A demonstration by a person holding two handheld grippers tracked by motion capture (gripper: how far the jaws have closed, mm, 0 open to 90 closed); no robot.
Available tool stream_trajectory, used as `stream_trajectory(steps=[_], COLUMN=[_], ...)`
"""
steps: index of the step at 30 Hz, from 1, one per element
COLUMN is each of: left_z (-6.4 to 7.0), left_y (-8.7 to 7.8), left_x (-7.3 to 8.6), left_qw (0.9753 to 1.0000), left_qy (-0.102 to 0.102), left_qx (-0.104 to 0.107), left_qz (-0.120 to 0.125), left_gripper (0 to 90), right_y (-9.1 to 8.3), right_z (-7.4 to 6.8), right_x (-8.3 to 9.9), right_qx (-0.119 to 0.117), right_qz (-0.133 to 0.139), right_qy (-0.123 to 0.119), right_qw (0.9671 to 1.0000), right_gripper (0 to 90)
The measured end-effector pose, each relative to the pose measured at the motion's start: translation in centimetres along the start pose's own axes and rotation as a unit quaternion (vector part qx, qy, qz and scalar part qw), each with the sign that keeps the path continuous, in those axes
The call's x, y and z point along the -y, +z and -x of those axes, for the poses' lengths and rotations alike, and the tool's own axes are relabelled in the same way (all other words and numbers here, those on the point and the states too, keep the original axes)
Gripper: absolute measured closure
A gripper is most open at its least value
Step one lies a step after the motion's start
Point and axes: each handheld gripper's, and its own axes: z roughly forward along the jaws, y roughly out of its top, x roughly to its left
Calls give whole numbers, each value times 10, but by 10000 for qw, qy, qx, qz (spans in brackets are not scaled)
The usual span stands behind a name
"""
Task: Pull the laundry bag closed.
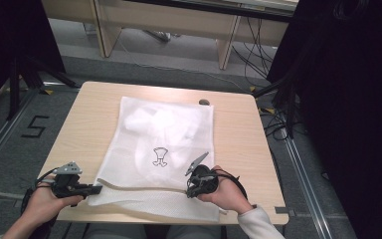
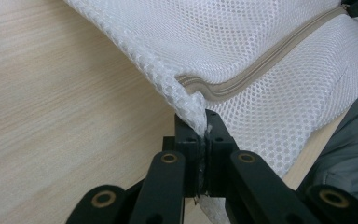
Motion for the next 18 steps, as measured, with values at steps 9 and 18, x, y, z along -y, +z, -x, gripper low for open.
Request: stream_trajectory(steps=[9,18], left_z=[0,0], left_y=[0,-1], left_x=[0,0], left_qw=[10000,10000], left_qy=[-11,-5], left_qx=[10,-4], left_qz=[20,25], left_gripper=[860,860], right_y=[-2,-3], right_z=[1,2], right_x=[3,7], right_qx=[-42,-30], right_qz=[-3,-16], right_qy=[34,37], right_qw=[10000,10000], right_gripper=[824,824])
